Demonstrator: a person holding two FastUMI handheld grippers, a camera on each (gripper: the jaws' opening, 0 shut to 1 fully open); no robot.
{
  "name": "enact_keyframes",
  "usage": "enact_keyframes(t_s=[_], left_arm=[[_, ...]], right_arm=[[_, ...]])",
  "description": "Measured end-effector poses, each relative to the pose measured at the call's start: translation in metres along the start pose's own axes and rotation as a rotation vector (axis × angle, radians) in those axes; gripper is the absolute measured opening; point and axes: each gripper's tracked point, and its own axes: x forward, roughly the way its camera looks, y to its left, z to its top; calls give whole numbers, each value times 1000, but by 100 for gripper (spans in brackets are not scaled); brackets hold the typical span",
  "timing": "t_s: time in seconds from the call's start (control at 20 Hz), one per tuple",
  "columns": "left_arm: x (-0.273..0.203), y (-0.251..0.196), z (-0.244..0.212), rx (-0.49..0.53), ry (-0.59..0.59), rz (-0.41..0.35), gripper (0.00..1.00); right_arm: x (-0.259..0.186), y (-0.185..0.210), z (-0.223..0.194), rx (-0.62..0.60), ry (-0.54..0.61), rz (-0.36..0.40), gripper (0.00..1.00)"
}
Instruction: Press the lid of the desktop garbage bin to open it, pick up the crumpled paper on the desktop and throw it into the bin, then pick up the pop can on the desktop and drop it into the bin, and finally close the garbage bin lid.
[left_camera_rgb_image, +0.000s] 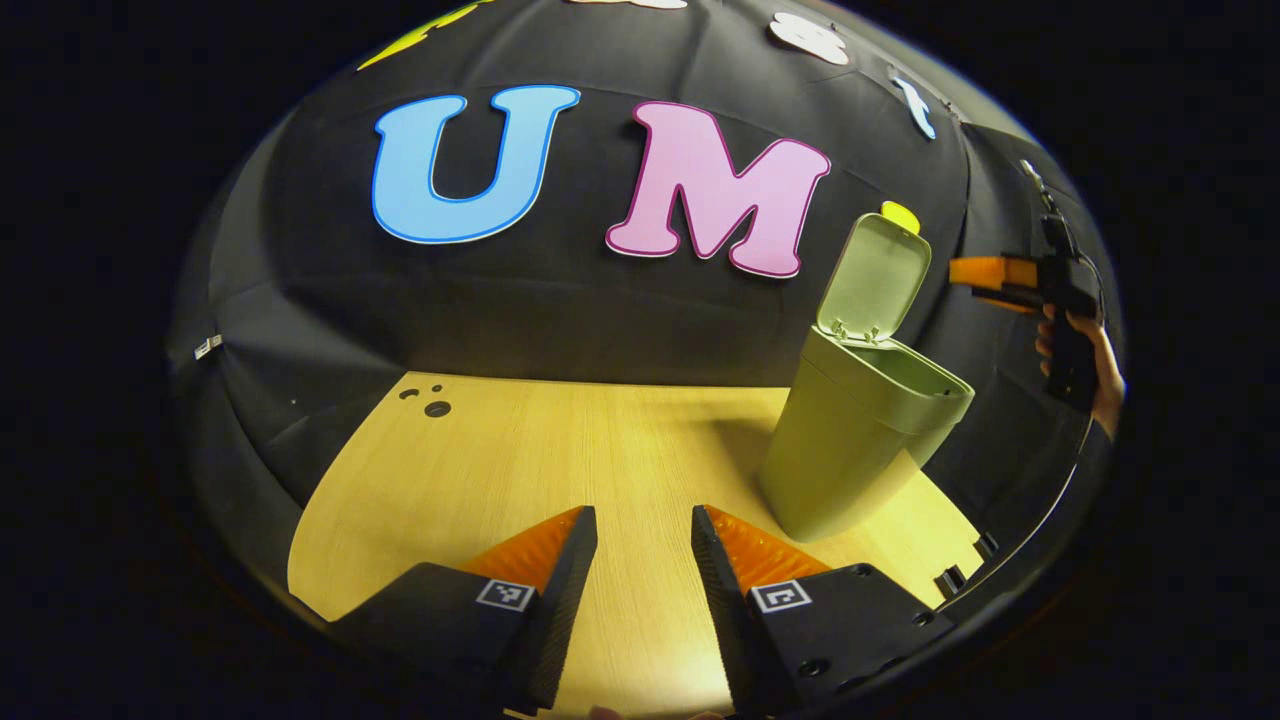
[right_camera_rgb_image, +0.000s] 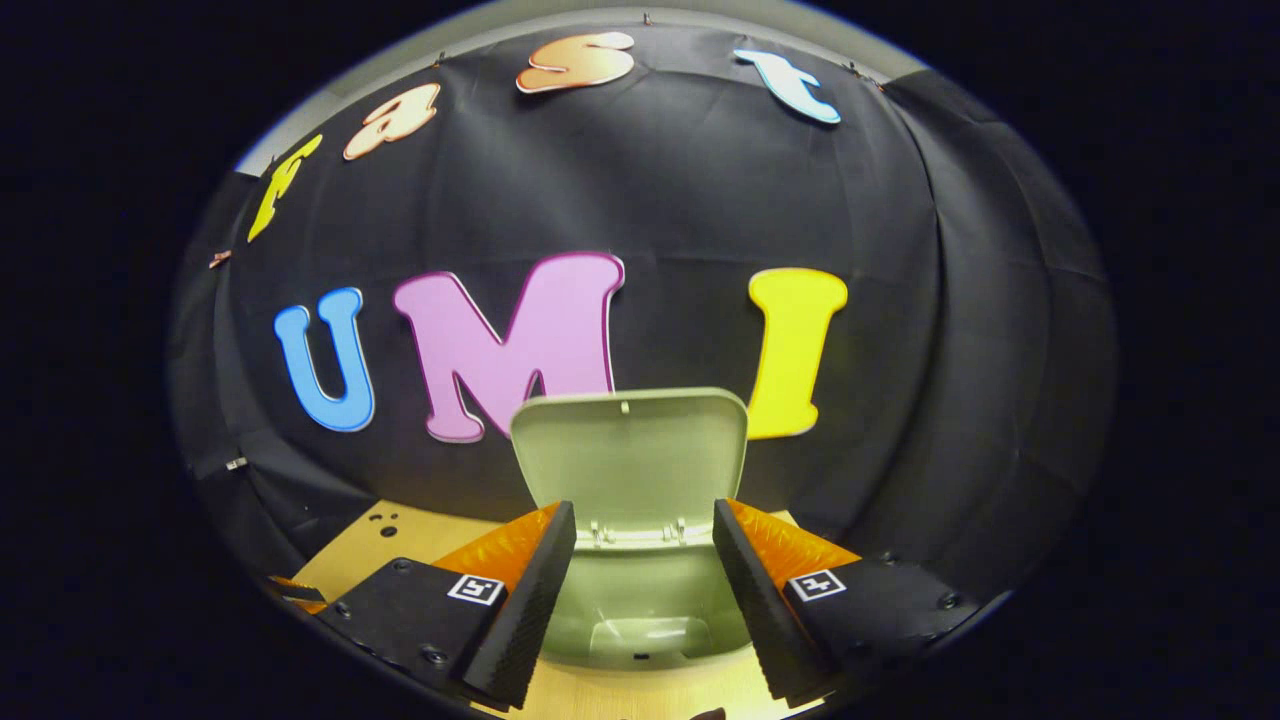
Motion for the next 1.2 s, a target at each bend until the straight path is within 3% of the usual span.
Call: enact_keyframes(t_s=[0.2, 0.45, 0.9, 1.2], left_arm=[[-1, -2, 1, 3, -4, -6, 64], [-5, 2, -1, 3, -4, 1, 64], [-9, 11, -4, -16, -7, 32, 64], [-9, 9, -5, -25, -7, 34, 64]], right_arm=[[23, 1, 43, -5, -46, 3, 87], [69, 8, 62, 6, -36, 23, 88], [129, 9, 41, -19, 56, 8, 88], [118, 9, 34, -34, 79, 22, 89]])
